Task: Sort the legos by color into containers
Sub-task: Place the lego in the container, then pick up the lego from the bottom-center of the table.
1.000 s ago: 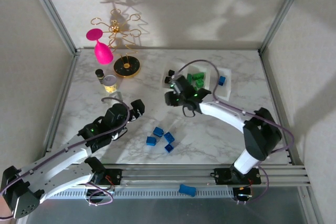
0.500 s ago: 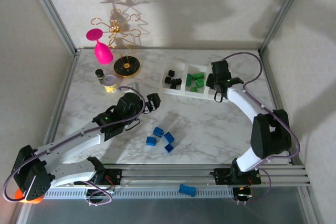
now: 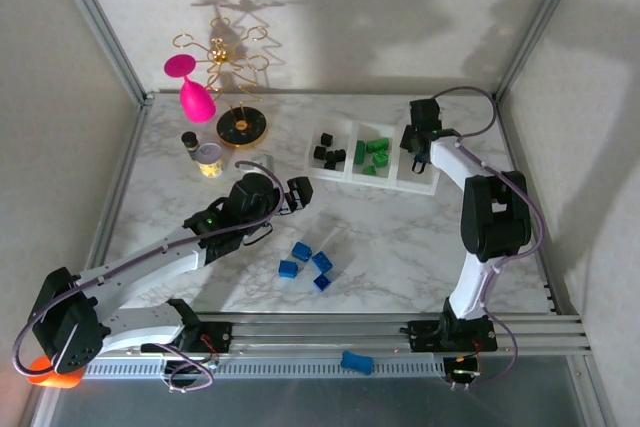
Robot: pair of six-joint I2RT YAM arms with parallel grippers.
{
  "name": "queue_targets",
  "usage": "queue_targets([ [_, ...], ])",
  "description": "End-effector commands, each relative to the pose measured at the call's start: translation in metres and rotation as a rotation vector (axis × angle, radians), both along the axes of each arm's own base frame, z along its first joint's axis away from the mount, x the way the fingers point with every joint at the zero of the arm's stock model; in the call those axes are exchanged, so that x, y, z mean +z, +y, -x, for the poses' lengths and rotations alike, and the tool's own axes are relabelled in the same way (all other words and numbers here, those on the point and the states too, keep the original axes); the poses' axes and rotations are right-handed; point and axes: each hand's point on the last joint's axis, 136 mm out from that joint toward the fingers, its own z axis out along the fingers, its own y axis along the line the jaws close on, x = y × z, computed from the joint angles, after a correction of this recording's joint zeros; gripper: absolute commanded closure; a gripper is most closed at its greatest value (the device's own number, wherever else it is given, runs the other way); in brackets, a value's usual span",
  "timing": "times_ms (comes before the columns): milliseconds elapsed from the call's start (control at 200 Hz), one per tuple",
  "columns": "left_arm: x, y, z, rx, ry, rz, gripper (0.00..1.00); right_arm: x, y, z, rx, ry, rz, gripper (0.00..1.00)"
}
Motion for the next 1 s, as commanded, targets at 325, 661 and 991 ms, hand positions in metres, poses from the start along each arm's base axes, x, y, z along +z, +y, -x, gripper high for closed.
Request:
queue_targets([
  [325, 0.013, -0.006, -0.007, -0.010, -0.039, -0.014, 0.01, 0.030, 0.014, -0.004, 0.067, -0.056, -0.040, 0.40],
  [661, 0.007, 0.012, 0.003, 0.029, -0.029, -0.037, 0.01, 0.040, 0.065, 0.070, 0.189, -0.028, -0.103, 0.36],
  [991, -0.006, 0.048, 0.021, 0.132, -0.004, -0.055, 0.00, 0.029, 0.131, 0.152, 0.399, 0.039, -0.106, 0.32],
])
